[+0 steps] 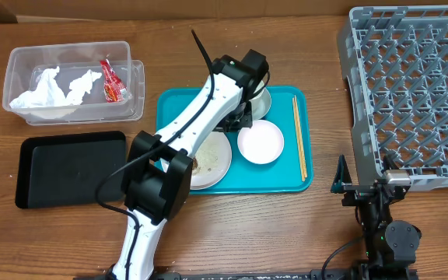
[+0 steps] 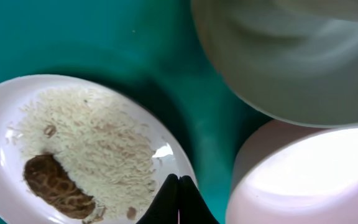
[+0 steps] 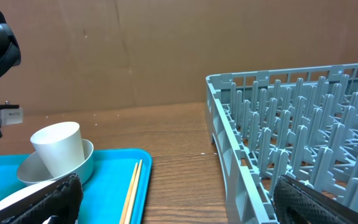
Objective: Sort waste into correct bins and load items into the dishwasher
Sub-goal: 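Reach the left gripper to the rim of the white rice plate, then grip the plate rim with the left gripper and lift it off the tray, then carry the plate over the black tray and tilt it, then tip the plate further to dump rice and scrap onto the black tray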
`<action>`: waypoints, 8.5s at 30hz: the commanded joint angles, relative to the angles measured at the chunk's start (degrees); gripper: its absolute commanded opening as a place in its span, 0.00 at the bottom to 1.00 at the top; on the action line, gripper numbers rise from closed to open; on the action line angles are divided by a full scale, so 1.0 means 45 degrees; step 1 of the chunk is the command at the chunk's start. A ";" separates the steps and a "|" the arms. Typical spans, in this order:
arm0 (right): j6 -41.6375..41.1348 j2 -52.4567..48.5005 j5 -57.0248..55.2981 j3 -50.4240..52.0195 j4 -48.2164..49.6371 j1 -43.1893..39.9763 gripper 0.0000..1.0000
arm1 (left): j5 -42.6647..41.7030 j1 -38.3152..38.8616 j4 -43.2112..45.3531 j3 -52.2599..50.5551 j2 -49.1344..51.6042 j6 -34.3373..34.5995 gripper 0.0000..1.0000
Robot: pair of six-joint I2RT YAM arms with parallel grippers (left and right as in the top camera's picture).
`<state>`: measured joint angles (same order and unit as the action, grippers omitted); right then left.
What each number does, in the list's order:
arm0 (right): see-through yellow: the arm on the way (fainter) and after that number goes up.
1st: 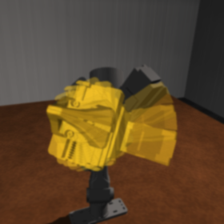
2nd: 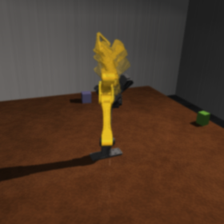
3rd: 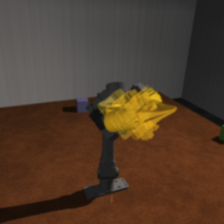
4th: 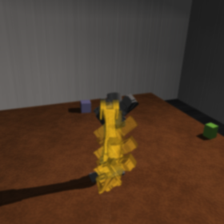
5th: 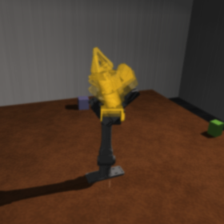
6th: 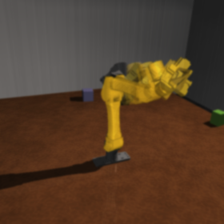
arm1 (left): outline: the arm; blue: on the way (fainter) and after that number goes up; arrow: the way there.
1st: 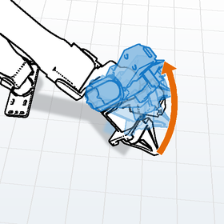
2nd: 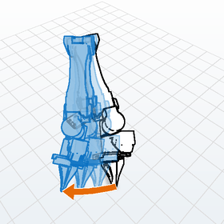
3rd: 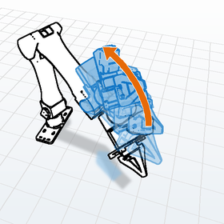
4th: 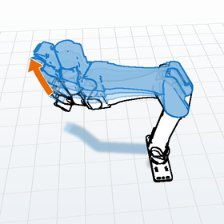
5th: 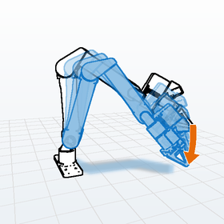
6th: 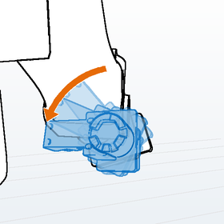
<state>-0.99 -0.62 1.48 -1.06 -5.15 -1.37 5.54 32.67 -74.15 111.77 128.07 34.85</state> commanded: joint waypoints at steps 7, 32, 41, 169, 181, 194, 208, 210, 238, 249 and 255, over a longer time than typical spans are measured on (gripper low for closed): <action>0.0087 0.0102 -0.0078 0.0131 0.0068 0.0005 1.00 | -0.0894 0.0743 0.0918 -0.1107 0.0262 0.0311 0.04; 0.0087 0.0102 -0.0078 0.0131 0.0068 0.0005 1.00 | 0.1205 0.0748 -0.1773 -0.0529 -0.0738 0.1258 0.13; 0.0087 0.0102 -0.0078 0.0131 0.0068 0.0005 1.00 | 0.0680 0.0738 -0.0345 -0.1695 -0.0738 0.1248 0.57; 0.0087 0.0102 -0.0078 0.0131 0.0068 0.0005 1.00 | -1.1793 -1.3372 -0.5042 0.2769 -0.0845 -0.5659 0.04; 0.0087 0.0102 -0.0078 0.0131 0.0068 0.0005 1.00 | -1.1832 -1.3420 -0.5042 0.2769 -0.0869 -0.5275 0.04; 0.0087 0.0102 -0.0078 0.0131 0.0068 0.0005 1.00 | -1.1827 -1.3420 -0.5042 0.2769 -0.1651 -0.4707 0.04; 0.0087 0.0102 -0.0078 0.0131 0.0068 0.0005 1.00 | -1.4008 -1.3537 -0.5042 0.1418 -0.1656 -0.6062 0.04; 0.0087 0.0102 -0.0078 0.0131 0.0068 0.0005 1.00 | -1.4251 -1.3726 -0.5047 0.1073 -0.1656 -0.6295 0.04; 0.0087 0.0102 -0.0078 0.0131 0.0068 0.0005 1.00 | -1.6014 -1.5378 -0.5047 -0.1146 -0.1831 -0.8937 0.04; 0.0087 0.0102 -0.0078 0.0131 0.0073 0.0005 1.00 | -1.6446 -1.6296 -0.5051 -0.1151 -0.2079 -0.9423 0.04; 0.0087 0.0102 -0.0078 0.0131 0.0068 0.0005 1.00 | -1.6757 -1.7019 -0.5051 -0.1321 -0.2390 -0.9146 0.04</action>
<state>-0.82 -0.62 1.48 -1.06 -5.17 -1.37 -66.61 -42.74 -96.68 106.24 119.92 -4.86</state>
